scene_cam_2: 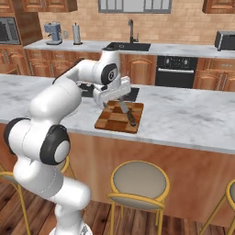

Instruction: Pick up the knife from the drawer and place it on the cutting board. Then place the meat from the plate to the cutting board.

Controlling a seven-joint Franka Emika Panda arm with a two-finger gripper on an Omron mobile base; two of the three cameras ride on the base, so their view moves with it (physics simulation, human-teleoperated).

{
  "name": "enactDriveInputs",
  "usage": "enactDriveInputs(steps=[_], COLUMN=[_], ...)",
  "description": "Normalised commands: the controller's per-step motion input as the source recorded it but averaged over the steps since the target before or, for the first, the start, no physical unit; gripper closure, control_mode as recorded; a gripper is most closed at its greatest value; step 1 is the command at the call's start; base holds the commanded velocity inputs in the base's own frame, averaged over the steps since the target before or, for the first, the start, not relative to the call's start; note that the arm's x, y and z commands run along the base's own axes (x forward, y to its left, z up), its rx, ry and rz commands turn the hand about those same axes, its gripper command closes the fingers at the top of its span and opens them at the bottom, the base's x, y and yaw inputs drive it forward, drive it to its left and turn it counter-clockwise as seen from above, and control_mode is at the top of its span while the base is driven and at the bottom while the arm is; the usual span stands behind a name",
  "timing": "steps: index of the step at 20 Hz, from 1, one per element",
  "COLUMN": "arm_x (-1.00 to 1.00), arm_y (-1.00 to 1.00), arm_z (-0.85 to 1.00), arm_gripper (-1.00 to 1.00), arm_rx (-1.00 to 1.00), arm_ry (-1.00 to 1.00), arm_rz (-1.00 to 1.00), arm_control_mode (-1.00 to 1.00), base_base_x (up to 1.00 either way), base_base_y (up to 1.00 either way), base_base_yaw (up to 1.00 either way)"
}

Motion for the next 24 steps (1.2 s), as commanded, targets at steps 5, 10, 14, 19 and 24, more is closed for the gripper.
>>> enactDriveInputs(steps=[5, 10, 14, 19, 24], arm_x=[0.00, 0.00, 0.00, 0.02, 0.01], arm_y=[0.70, 0.82, 0.82, 0.57, 0.27], arm_z=[0.11, 0.00, 0.00, 0.00, 0.00], arm_gripper=[-1.00, -1.00, -1.00, -1.00, -1.00], arm_rx=[-0.01, 0.00, -0.06, -0.12, -0.21], arm_ry=[0.00, 0.00, 0.00, 0.00, 0.00], arm_rz=[-0.30, -0.29, 0.07, 0.49, 0.56], arm_control_mode=[-1.00, -1.00, -1.00, -1.00, -1.00], base_base_x=[0.00, 0.00, 0.00, 0.00, 0.00], base_base_y=[0.00, 0.00, 0.00, 0.00, 0.00], base_base_yaw=[0.00, 0.00, 0.00, 0.00, 0.00])
